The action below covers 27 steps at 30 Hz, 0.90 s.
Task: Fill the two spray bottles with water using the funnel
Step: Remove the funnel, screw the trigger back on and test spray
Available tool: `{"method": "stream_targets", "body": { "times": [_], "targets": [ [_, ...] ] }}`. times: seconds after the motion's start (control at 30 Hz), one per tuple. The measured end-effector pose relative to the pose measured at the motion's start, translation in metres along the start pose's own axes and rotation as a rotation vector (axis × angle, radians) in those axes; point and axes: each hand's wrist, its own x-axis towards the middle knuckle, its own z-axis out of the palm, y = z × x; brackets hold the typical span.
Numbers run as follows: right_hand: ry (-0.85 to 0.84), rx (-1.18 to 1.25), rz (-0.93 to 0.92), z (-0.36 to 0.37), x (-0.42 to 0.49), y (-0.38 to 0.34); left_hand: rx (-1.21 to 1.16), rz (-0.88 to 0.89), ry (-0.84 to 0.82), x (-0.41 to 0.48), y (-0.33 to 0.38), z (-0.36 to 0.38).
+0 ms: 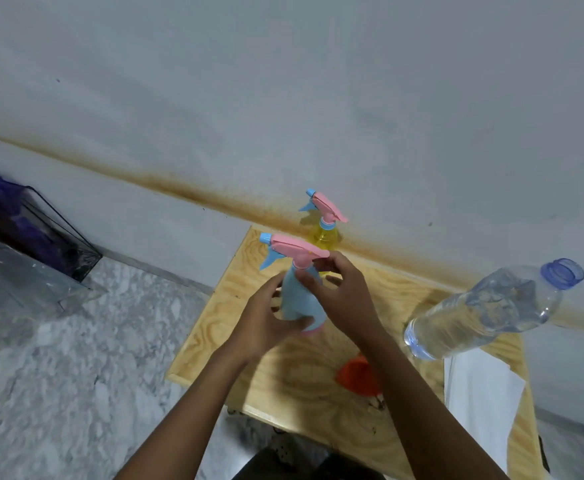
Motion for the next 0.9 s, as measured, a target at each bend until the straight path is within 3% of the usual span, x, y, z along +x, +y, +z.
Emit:
{"method": "stream_targets", "body": {
  "times": [0.2,0.4,0.9],
  "targets": [
    [0.004,-0.023,0.068,0.012,0.036,0.013,-0.004,-0.053,-0.017,0.045,-0.009,-0.028],
    [0.217,-0.125,0.286,0.008,0.074,0.050,0.059,-0.124,-0.024,0.110,-0.023,-0.054],
    [0.287,-0.087,0.212,0.011,0.119,0.074,0.042,-0.199,-0.109,0.187,-0.066,-0.065]
  ]
}}
